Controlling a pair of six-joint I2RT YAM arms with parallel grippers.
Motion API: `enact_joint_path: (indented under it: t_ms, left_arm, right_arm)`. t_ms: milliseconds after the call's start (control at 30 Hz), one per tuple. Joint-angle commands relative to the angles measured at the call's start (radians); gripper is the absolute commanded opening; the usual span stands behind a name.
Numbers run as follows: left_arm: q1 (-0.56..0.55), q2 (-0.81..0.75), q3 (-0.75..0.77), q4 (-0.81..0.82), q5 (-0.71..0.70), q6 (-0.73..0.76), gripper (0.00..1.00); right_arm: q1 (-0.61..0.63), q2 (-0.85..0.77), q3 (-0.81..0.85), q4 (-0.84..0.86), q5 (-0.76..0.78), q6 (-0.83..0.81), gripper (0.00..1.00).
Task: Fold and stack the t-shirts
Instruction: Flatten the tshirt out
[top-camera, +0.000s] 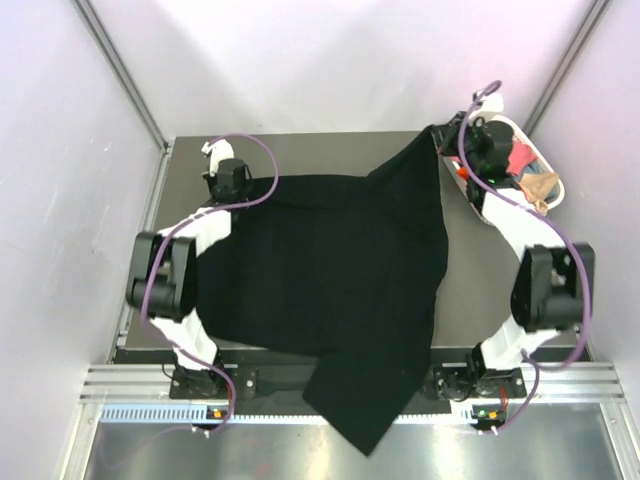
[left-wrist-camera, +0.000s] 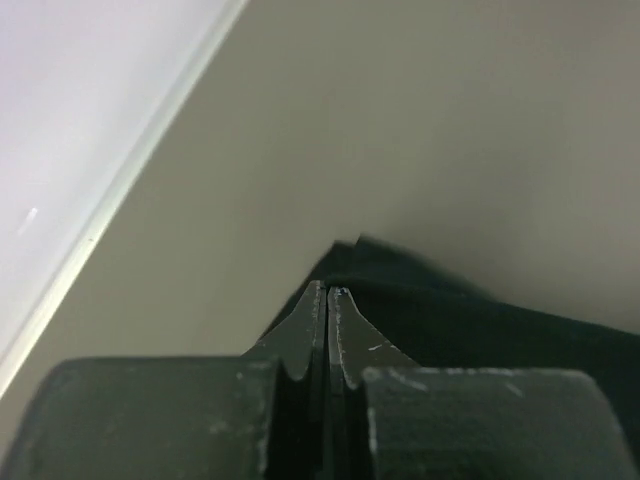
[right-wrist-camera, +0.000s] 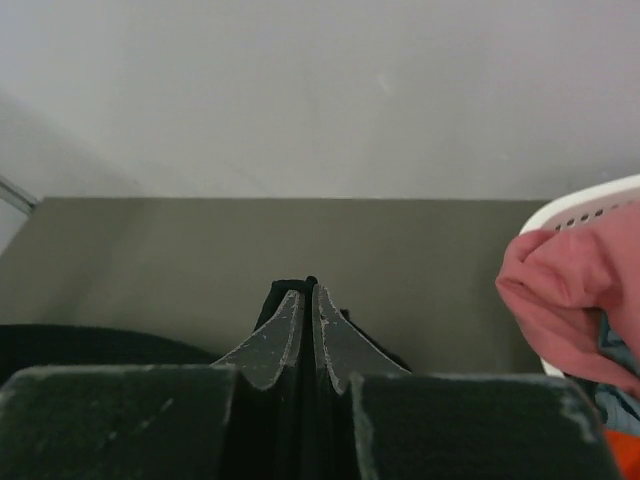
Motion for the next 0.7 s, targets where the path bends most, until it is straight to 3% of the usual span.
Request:
enact_joint_path:
  t_ms: [0,367,667]
  left_arm:
    - [0.034,0.085,0.106,0.095,-0.022,-0.006,0.0]
    - [0.134,0.223,0.301,-0.059,-0.088,0.0,0.0]
    - [0.194,0.283,0.414,-0.167,-0.007,-0.014,0.0]
  right_arm:
    - [0.003,0.091,0.122,0.086,0.003,-0.044,0.0]
    - [0.04,0.361,0.458,-0.141,-0.036,-0.022,0.0]
    - [0.058,0.445,0.619,-0.302,-0.024,0.01,0.0]
